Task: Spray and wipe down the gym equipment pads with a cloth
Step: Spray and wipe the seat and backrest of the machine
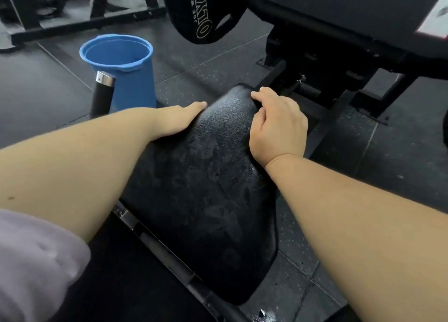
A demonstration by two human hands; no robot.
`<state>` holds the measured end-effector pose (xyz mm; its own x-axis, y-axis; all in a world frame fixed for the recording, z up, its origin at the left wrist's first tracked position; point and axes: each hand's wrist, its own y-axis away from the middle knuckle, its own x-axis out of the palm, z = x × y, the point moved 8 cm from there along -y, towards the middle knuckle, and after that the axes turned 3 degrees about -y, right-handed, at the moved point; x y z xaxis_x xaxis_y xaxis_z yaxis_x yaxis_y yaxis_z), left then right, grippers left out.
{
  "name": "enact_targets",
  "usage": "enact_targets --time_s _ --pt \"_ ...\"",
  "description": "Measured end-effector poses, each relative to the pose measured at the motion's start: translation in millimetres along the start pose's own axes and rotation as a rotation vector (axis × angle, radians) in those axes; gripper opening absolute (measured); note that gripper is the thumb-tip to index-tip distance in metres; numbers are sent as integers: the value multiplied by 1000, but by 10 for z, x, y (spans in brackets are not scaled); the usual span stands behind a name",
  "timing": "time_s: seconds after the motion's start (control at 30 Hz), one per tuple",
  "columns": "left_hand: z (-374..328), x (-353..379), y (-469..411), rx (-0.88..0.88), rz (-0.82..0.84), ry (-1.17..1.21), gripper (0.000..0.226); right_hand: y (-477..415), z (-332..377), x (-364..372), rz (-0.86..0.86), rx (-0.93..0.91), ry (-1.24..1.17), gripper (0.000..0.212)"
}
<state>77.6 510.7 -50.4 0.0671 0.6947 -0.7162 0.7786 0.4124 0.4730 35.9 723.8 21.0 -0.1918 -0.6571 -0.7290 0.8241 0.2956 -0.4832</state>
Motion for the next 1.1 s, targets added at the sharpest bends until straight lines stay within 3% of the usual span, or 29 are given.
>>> enact_targets --time_s 0.17,0.27,0.33,0.43,0.5,0.57,0.83,0.87,0.97,1.1 --pt "103 40 -57 -2 84 87 85 8 -17 -9 -16 2 -36 39" --pt "271 -15 -123 100 100 152 44 6 -16 -21 -34 0 -46 38" --pt "522 -27 -108 37 143 305 20 8 -19 -19 -39 -6 -47 38" --pt "965 -36 20 -90 39 530 28 1 -37 -10 -27 1 -36 38" --pt "1268 -72 126 -196 -76 528 47 0 -19 -4 -12 0 -17 39" --pt "1416 -12 204 -319 -109 540 47 -1 -21 -4 -9 3 -11 39" --pt "1497 59 472 -410 94 279 24 6 0 -17 -10 8 -32 39" --pt "1522 -10 387 -394 15 328 23 4 2 -17 -10 7 -35 38" --pt "1213 -337 243 -123 -369 372 22 12 -10 -21 -21 7 -35 38" --pt "856 -223 656 18 -602 354 29 25 -2 -29 -23 3 -60 37"
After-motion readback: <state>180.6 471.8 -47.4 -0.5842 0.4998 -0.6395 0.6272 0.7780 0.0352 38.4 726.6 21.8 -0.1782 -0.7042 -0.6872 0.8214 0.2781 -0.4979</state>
